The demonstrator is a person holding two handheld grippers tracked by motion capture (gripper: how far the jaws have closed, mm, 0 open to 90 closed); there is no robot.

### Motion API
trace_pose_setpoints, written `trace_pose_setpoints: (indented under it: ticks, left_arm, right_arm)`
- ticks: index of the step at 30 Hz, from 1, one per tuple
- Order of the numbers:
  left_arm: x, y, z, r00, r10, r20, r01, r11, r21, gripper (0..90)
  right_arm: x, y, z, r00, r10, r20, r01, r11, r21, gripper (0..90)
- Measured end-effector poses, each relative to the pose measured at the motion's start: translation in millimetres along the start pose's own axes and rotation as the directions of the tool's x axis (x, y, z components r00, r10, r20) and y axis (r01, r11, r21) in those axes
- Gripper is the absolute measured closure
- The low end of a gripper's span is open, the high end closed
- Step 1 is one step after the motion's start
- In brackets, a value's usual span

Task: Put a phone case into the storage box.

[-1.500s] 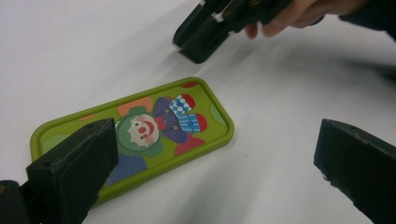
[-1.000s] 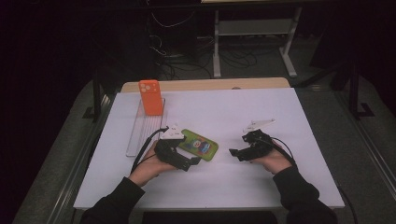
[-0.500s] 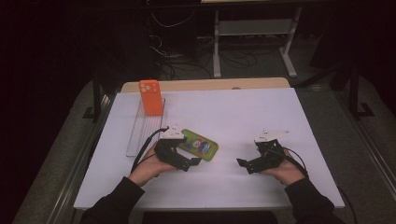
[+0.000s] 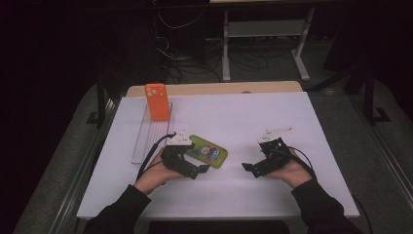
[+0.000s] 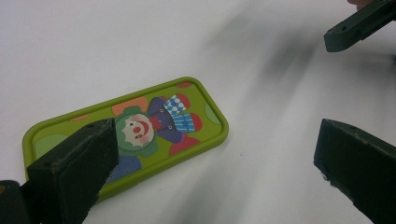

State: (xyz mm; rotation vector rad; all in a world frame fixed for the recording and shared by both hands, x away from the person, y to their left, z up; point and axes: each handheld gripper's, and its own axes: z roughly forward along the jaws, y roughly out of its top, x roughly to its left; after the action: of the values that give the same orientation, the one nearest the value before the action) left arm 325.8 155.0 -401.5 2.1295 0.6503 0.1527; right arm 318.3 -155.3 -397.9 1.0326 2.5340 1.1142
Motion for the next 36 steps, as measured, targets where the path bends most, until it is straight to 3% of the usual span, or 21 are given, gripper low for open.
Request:
trace_pose_setpoints:
  ticks: [7,15,21,31,36]
  left_arm:
    - [-1.7,-0.3,0.9,1.0000,0.001,0.001,-0.001,1.0000,-0.001,0.0]
    - [-0.2,-0.4,0.3,0.9998,0.018,-0.008,-0.018,0.9998,0.006,0.0]
    - [-1.6,-0.5,0.4,1.0000,0.007,-0.006,-0.007,1.0000,0.003,0.0]
    - [-1.3,-0.6,0.7,1.0000,-0.001,-0.004,0.001,1.0000,-0.004,0.0]
    - [-0.5,-0.7,0.4,0.9999,0.013,-0.006,-0.013,0.9999,0.007,0.0]
  right_arm:
    - [3.6,20.6,16.8,0.9994,-0.032,-0.015,0.033,0.999,0.028,0.0]
    - [6.5,40.9,42.6,0.9988,-0.036,-0.033,0.037,0.998,0.058,0.0]
    - [9.6,54.4,60.6,0.9980,-0.041,-0.047,0.044,0.997,0.067,0.0]
    - [15.7,69.2,87.2,0.9960,-0.063,-0.063,0.069,0.993,0.099,0.1]
    - [19.9,69.3,100.8,0.9951,-0.069,-0.071,0.077,0.989,0.124,0.2]
